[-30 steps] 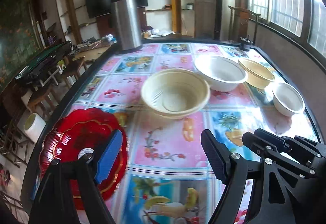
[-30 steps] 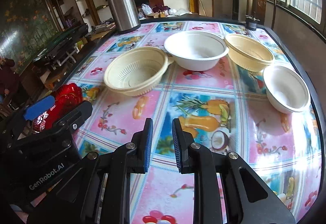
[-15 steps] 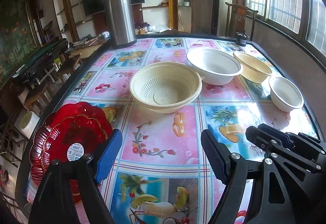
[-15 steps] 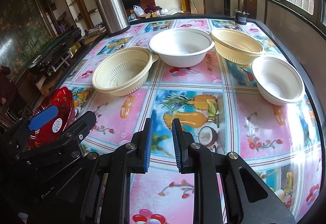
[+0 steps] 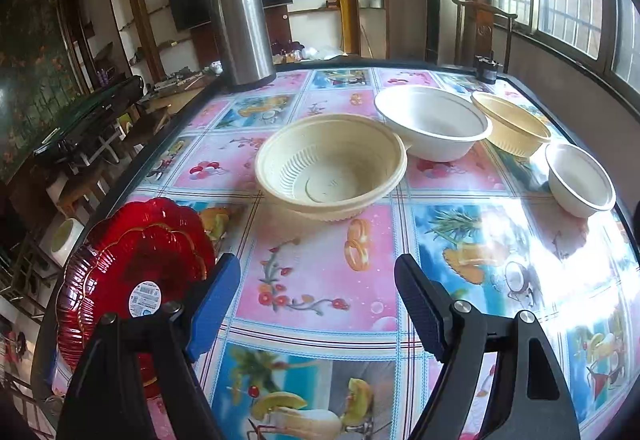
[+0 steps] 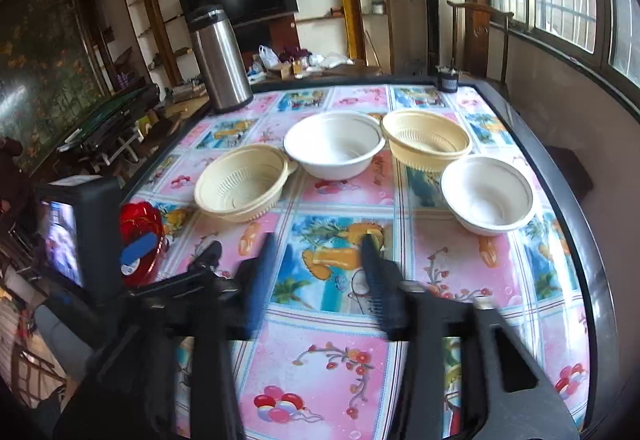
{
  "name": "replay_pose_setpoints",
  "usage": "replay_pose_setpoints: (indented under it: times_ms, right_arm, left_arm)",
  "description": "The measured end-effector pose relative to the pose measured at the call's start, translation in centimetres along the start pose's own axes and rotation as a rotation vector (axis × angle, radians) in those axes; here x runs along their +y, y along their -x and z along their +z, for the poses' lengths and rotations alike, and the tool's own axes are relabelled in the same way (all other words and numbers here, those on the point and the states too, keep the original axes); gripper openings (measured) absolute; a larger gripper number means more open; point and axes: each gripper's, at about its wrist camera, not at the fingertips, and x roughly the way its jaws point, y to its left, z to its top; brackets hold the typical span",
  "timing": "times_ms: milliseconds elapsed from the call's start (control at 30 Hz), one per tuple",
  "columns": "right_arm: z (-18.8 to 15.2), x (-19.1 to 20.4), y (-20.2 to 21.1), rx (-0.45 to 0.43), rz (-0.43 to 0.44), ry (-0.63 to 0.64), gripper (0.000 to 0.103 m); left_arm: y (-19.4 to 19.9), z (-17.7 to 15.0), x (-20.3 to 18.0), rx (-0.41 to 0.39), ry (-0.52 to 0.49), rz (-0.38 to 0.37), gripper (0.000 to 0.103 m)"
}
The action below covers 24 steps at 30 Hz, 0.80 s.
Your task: Organize plates and bowls
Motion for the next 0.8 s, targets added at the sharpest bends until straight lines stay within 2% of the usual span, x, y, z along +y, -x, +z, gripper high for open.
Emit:
replay_pose_setpoints:
  times_ms: [333,667,800]
  right_arm:
    - [-0.1,-2.7,-1.1,0.033,-0.025,-0.068,0.067]
    - [-0.9,-4.6,-1.6,0.052,-0.018,-0.108,0.067]
    - [-1.1,-5.5,-1.7,0.070,-0.019,-0.130,0.067]
  left_arm:
    - [-0.2,0.5,-0.8,0.005,0.002,-0.009,0.080]
    - [-2.2,-1.0,-2.1,0.104,0.034,-0.076,0.080]
    - [-1.9,-1.1,-1.9,0.098,0.038,-0.064,0.080]
